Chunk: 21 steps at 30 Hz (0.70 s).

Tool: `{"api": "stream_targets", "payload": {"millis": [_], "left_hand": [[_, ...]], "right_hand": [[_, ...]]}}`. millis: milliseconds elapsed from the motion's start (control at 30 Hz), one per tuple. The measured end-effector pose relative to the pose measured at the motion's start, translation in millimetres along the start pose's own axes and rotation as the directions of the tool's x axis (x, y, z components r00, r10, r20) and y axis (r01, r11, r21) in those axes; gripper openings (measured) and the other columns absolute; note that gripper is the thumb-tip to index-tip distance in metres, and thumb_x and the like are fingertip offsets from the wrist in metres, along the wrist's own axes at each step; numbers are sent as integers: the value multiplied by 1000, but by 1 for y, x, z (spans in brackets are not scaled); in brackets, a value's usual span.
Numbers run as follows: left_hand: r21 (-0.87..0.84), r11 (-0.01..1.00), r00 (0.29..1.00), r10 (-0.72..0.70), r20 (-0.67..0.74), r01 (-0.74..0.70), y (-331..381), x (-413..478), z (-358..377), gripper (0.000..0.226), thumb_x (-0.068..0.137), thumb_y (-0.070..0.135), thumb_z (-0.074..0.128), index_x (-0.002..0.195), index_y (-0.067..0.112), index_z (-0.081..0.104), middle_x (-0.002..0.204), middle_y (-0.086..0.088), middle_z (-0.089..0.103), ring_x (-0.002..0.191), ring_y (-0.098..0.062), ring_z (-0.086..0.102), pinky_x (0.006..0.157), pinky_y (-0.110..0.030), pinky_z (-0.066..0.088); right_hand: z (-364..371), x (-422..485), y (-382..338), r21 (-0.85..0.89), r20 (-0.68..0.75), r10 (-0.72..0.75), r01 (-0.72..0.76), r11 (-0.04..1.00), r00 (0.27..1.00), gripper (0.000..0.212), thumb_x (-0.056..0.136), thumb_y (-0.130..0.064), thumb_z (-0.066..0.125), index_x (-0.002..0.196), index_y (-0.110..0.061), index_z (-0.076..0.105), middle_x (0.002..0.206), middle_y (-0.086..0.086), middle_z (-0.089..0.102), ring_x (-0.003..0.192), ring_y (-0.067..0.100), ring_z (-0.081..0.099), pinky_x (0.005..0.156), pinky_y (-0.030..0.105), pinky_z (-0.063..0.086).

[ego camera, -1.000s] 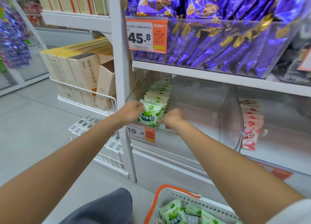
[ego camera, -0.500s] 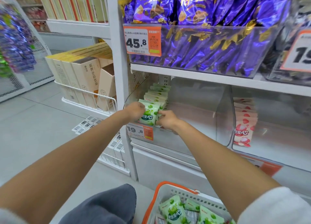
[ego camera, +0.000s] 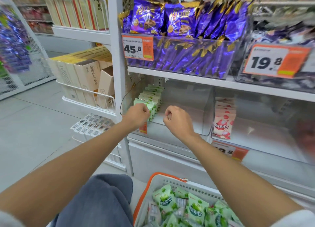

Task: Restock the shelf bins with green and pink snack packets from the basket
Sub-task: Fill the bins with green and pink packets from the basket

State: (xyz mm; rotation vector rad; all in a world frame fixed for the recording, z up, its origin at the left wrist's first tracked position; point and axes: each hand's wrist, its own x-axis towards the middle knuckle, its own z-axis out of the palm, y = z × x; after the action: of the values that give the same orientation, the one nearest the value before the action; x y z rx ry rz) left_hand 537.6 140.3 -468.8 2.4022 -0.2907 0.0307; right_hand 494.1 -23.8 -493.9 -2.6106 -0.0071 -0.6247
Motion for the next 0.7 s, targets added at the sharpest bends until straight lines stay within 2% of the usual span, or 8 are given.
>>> {"api": "stream_targets", "payload": {"millis": [100,167,233,367,467,600,633,700], "left_hand": [[-12,1000,987,-6,158,8,12,-35,23,18,88,16,58,71,14,62,82,-10,70,75,-24,61,62,-27,45],[36,999,953,-36,299,27,8,-57,45,18,87,16,59,78,5,70,88,-14,73,79,-26,63,70,-30,49],[115,992,883,-93,461,45,-3,-79,69,24,89,15,58,89,-5,72,92,-18,73,76,-25,62,64,-28,50],[320,946,721,-250,647,41,-32,-111,112,27,95,12,53,96,-10,70,91,-20,71,58,-18,56,49,-20,42],[398,917,680,-299,670,11,-46,-114,134,24,93,10,50,88,-4,70,83,-17,68,59,-19,62,45,-17,41],[415,910,646,-313,696,-7,-53,-117,165,23,93,8,48,73,9,59,78,-8,64,61,-18,60,51,-22,47],[422,907,641,-315,700,-15,-53,-119,172,21,92,8,49,74,11,59,82,-8,65,66,-19,62,56,-25,51],[433,901,638,-314,703,-33,-53,-125,180,16,92,9,51,92,11,67,101,-10,69,84,-22,65,75,-30,56]], "right_hand": [[-8,-44,12,-82,47,-41,44,996,998,6,88,-20,52,89,-18,58,88,-2,63,78,25,57,62,33,39],[-6,-79,29,-109,157,-25,42,993,987,5,87,-18,51,87,-18,56,88,0,64,80,26,59,63,34,42],[4,-119,54,-129,326,71,-30,991,943,7,86,-16,52,87,-18,58,90,1,65,83,26,61,66,33,46],[31,-201,118,-185,586,316,-257,949,746,18,89,-17,55,104,-15,63,105,5,66,97,24,61,75,30,46],[48,-244,150,-231,669,434,-386,893,603,34,87,-17,59,122,-14,61,123,8,63,111,24,59,90,30,48],[73,-279,157,-248,834,428,-456,855,348,70,86,-17,67,148,-15,36,147,9,43,122,25,54,98,34,47],[78,-285,158,-250,834,420,-434,866,358,65,87,-18,67,146,-14,39,144,10,46,118,25,57,97,35,48],[83,-289,160,-234,785,426,-421,876,449,47,93,-23,61,137,-10,50,135,12,56,108,24,61,91,33,49]]}}
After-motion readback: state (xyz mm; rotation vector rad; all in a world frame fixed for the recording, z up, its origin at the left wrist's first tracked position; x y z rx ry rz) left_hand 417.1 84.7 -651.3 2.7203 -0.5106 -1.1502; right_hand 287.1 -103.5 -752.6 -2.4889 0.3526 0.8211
